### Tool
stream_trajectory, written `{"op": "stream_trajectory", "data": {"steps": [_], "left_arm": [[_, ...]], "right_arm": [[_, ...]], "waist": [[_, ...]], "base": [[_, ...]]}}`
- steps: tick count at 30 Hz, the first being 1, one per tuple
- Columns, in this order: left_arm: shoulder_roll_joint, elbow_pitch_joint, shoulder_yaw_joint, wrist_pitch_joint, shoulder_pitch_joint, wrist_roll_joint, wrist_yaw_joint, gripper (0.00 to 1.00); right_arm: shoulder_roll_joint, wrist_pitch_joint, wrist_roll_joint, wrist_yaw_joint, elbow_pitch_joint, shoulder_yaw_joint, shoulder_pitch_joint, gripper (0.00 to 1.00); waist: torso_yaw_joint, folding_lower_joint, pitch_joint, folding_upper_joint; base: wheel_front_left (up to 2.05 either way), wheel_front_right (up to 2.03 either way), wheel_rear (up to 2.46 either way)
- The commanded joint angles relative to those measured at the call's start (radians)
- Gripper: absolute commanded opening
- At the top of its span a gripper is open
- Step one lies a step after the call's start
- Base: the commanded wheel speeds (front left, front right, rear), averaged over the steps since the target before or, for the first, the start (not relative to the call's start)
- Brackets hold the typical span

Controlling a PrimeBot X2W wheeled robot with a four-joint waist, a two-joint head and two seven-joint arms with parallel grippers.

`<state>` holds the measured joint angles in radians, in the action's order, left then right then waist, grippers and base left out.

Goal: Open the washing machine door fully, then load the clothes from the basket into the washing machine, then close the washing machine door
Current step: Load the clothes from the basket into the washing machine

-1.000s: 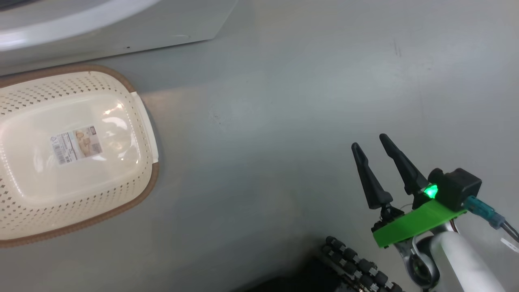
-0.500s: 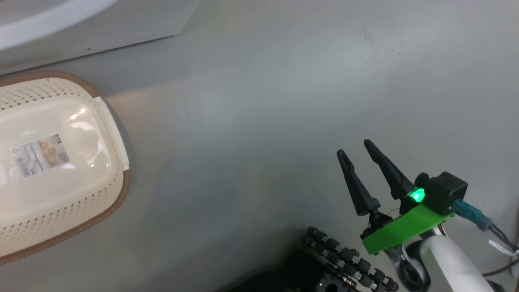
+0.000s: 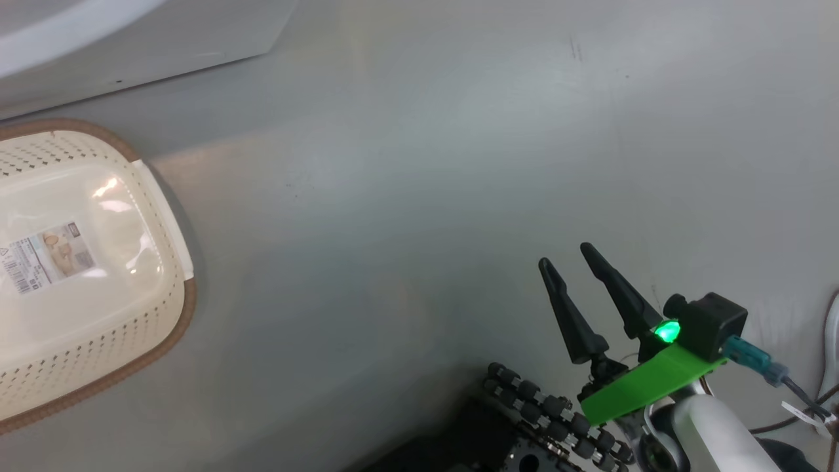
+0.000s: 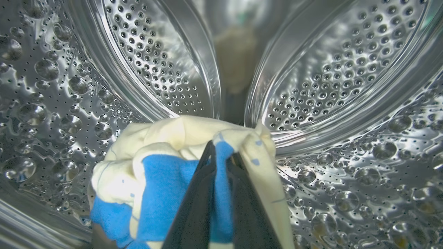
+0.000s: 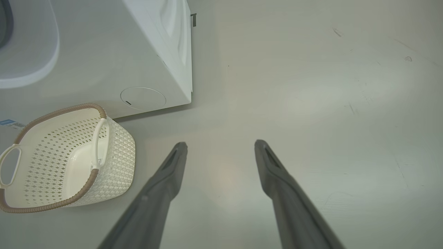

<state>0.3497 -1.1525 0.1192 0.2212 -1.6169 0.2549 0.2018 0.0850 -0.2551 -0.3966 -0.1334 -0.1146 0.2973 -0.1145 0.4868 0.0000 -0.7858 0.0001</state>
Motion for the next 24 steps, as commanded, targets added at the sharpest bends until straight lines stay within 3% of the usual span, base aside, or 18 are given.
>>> {"op": "stream_trajectory", "data": {"steps": [1, 3, 4, 5, 6, 7, 24], "left_arm": [[0.022, 0.021, 0.008, -0.007, -0.056, -0.010, -0.005, 0.00], [0.008, -0.014, 0.017, -0.041, -0.067, -0.009, -0.010, 0.00], [0.001, -0.026, 0.025, -0.054, -0.072, -0.011, -0.017, 0.20], [-0.003, -0.033, 0.030, -0.055, -0.079, -0.013, -0.019, 0.32], [-0.007, -0.040, 0.034, -0.055, -0.084, -0.014, -0.020, 0.58], [-0.013, -0.047, 0.037, -0.059, -0.087, -0.013, -0.024, 0.97], [-0.069, -0.113, 0.042, -0.104, -0.079, 0.024, 0.002, 1.00]], "right_arm": [[0.015, -0.007, -0.009, 0.003, 0.017, 0.012, 0.030, 1.00], [0.015, -0.007, -0.010, 0.003, 0.016, 0.006, 0.030, 1.00], [0.015, -0.007, -0.010, 0.003, 0.014, 0.004, 0.028, 1.00], [0.015, -0.007, -0.010, 0.003, 0.012, 0.003, 0.026, 1.00], [0.015, -0.007, -0.010, 0.003, 0.011, 0.001, 0.023, 1.00], [0.014, -0.007, -0.010, 0.003, 0.011, -0.001, 0.020, 1.00], [0.004, -0.007, -0.003, 0.003, 0.008, -0.026, -0.002, 1.00]], "waist": [[-0.003, 0.0000, 0.001, -0.0001], [-0.010, 0.0000, 0.002, -0.0001], [-0.013, 0.0000, 0.001, -0.0001], [-0.014, 0.0000, 0.001, -0.0001], [-0.016, 0.0000, 0.003, -0.0001], [-0.018, 0.0000, 0.004, -0.0001], [-0.075, 0.0000, 0.048, -0.0001]], "base": [[0.00, 0.00, 0.00], [0.00, 0.00, 0.00], [0.00, 0.00, 0.00], [0.00, 0.00, 0.00], [0.00, 0.00, 0.00], [0.00, 0.00, 0.00], [0.00, 0.00, 0.00]]}}
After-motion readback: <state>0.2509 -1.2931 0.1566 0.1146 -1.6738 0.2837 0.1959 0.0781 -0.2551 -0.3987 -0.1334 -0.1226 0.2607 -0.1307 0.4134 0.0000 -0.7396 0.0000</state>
